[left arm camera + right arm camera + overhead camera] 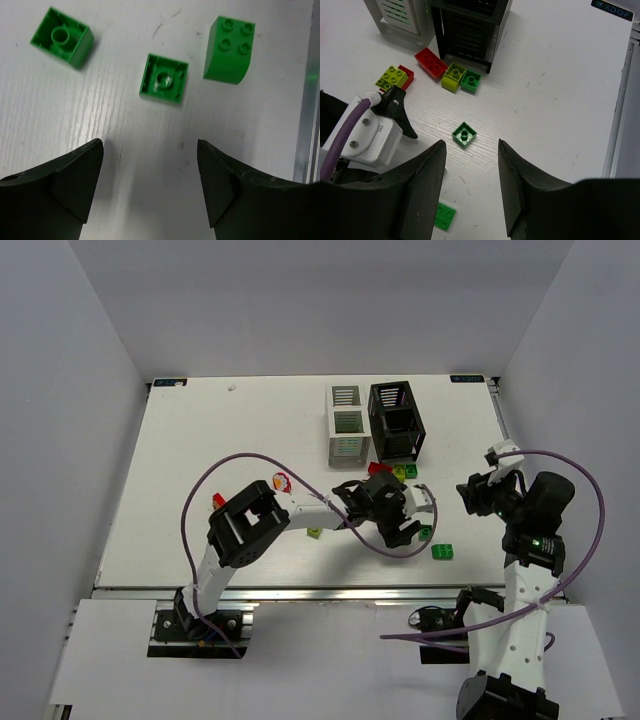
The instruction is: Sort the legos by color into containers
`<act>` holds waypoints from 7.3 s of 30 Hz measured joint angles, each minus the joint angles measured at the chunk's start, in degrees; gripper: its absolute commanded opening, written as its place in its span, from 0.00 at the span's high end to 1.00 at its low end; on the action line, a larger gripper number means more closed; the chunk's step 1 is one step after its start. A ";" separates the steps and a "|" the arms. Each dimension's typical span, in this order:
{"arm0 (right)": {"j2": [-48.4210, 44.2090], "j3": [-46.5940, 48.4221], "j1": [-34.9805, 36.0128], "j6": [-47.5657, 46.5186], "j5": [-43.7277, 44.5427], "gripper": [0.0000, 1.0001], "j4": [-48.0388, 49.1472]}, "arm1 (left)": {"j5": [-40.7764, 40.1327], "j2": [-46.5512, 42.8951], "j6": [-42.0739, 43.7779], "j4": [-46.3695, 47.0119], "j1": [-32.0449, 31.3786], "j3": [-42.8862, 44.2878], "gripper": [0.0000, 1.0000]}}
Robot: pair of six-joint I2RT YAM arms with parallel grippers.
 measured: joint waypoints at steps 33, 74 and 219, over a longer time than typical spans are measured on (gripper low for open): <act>0.76 1.18 -7.65 -3.61 -10.47 0.47 -5.75 | -4.72 9.88 3.17 1.88 -3.63 11.98 0.83; 0.92 1.49 -9.62 -7.56 -14.99 0.47 -8.76 | -22.97 6.88 -17.99 -20.63 25.24 35.89 0.91; 46.58 6.99 24.72 25.27 24.55 1.00 7.74 | -28.41 -57.27 -15.17 0.17 24.83 -28.00 0.27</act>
